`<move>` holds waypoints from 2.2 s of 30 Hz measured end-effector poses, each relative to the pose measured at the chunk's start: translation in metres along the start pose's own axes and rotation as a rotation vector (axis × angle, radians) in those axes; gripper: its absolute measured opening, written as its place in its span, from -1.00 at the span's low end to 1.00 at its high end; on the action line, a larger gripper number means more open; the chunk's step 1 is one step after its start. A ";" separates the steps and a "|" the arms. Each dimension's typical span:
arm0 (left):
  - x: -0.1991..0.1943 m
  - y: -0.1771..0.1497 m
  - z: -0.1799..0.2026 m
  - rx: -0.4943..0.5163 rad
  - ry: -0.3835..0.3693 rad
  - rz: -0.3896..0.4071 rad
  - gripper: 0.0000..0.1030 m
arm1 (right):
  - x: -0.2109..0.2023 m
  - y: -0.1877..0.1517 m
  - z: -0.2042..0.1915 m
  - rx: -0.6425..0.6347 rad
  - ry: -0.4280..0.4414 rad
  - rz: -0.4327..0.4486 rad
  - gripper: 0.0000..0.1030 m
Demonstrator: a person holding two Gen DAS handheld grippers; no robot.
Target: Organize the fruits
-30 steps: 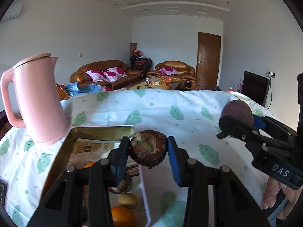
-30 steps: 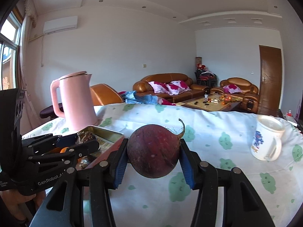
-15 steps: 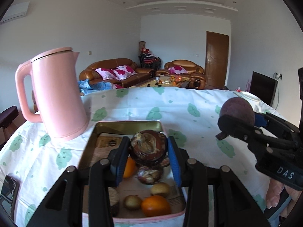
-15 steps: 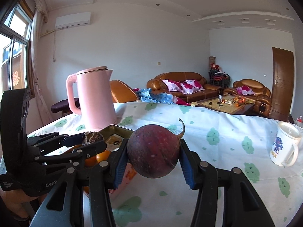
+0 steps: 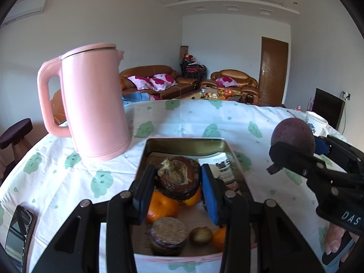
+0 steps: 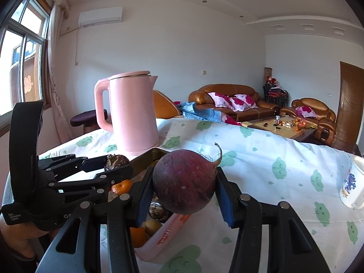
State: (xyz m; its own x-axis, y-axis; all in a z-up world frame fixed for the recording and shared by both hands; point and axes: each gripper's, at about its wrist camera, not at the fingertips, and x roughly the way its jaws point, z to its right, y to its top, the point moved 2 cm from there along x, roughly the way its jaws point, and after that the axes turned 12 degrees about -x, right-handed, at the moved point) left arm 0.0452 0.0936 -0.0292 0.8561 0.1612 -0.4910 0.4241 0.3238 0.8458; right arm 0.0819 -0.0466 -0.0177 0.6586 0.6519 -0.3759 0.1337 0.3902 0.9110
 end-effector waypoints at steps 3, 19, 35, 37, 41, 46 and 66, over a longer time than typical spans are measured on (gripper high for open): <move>0.001 0.000 -0.009 -0.011 0.011 -0.006 -0.19 | 0.008 0.000 -0.008 -0.008 0.017 -0.013 0.02; 0.008 -0.006 -0.033 -0.032 0.034 -0.056 -0.19 | 0.046 -0.005 -0.028 -0.017 0.078 -0.113 0.02; 0.014 -0.010 -0.036 -0.036 0.045 -0.100 0.15 | 0.059 -0.017 -0.037 -0.025 0.127 -0.188 0.15; 0.012 -0.010 -0.038 -0.048 0.042 -0.090 0.37 | 0.055 -0.017 -0.034 -0.017 0.120 -0.181 0.22; -0.004 -0.005 -0.038 -0.074 0.012 -0.043 0.52 | 0.042 -0.016 -0.028 0.007 0.105 -0.152 0.27; -0.025 0.006 -0.037 -0.094 0.001 0.027 0.77 | 0.021 -0.008 -0.019 0.037 0.084 -0.101 0.32; -0.052 0.008 -0.010 -0.033 -0.028 0.072 0.94 | -0.039 -0.013 0.021 0.132 -0.082 -0.063 0.33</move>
State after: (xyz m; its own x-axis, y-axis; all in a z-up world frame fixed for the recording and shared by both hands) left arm 0.0009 0.0967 0.0009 0.8923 0.1593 -0.4224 0.3512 0.3429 0.8713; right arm 0.0706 -0.0908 -0.0117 0.7032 0.5718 -0.4226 0.2691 0.3362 0.9025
